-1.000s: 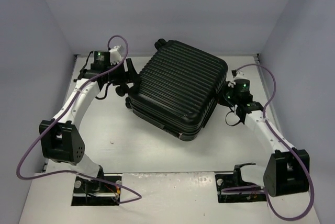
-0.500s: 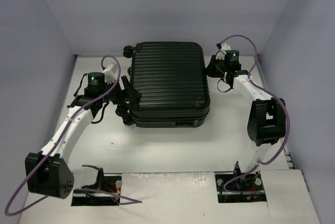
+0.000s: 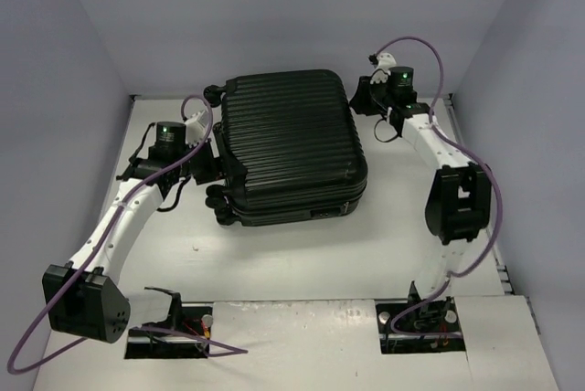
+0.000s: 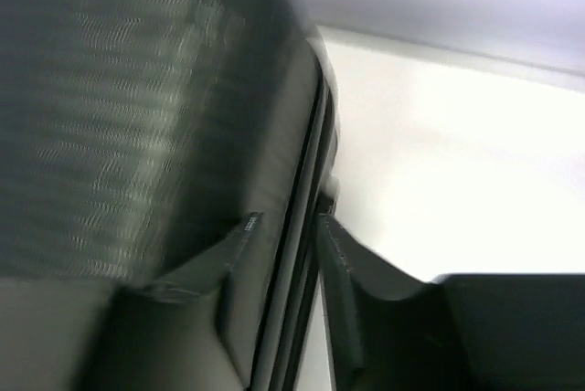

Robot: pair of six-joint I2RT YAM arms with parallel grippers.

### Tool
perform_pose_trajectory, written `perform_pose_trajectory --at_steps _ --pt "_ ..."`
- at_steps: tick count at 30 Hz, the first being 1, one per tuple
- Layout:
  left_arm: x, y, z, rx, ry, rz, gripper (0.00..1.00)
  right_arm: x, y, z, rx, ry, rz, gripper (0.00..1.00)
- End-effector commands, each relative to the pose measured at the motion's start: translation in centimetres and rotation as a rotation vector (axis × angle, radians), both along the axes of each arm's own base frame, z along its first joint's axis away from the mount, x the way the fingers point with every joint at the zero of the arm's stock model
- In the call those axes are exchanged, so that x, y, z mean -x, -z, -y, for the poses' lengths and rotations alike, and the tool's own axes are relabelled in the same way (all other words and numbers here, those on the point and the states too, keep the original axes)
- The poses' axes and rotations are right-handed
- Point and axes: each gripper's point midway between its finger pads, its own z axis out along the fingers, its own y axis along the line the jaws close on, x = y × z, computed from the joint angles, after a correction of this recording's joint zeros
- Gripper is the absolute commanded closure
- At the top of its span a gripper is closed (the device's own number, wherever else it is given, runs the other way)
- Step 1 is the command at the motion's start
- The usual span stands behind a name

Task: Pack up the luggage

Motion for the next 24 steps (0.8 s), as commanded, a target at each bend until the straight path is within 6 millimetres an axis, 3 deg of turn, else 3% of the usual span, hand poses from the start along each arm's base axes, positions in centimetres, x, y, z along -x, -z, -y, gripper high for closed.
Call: perform_pose_trajectory --at_steps 1,4,8,9,10,12,14,18,24 --pt "0.5 -1.2 0.1 -0.052 0.042 0.023 0.34 5.0 -8.1 0.6 0.037 -0.007 0.178 0.67" --pt "0.0 -1.7 -0.1 -0.06 0.027 0.038 0.34 9.7 -7.5 2.4 0.061 0.048 0.175 0.56" --pt "-0.5 -2.3 -0.7 -0.094 0.001 0.058 0.33 15.6 -5.9 3.5 0.035 0.106 0.156 0.52" --pt "-0.6 -2.2 -0.9 -0.107 -0.003 0.052 0.33 17.4 -7.2 3.7 0.02 0.127 0.198 0.52" --pt "-0.8 -2.7 -1.0 -0.114 -0.009 0.064 0.33 18.8 -4.8 3.7 0.013 0.14 0.15 0.52" --pt "-0.9 -2.8 -1.4 -0.131 -0.022 0.057 0.33 21.3 -5.0 2.8 -0.023 0.122 0.17 0.52" --pt "-1.1 -3.3 -1.5 -0.134 -0.028 0.067 0.33 23.2 -2.3 2.0 -0.055 0.111 0.1 0.52" --pt "-1.0 -3.4 -1.9 -0.155 -0.045 0.066 0.32 26.7 -0.1 -0.8 -0.115 0.052 0.045 0.53" --pt "-1.0 -3.0 -1.9 -0.152 -0.044 0.058 0.32 29.4 3.3 -3.5 -0.108 0.016 -0.018 0.53"
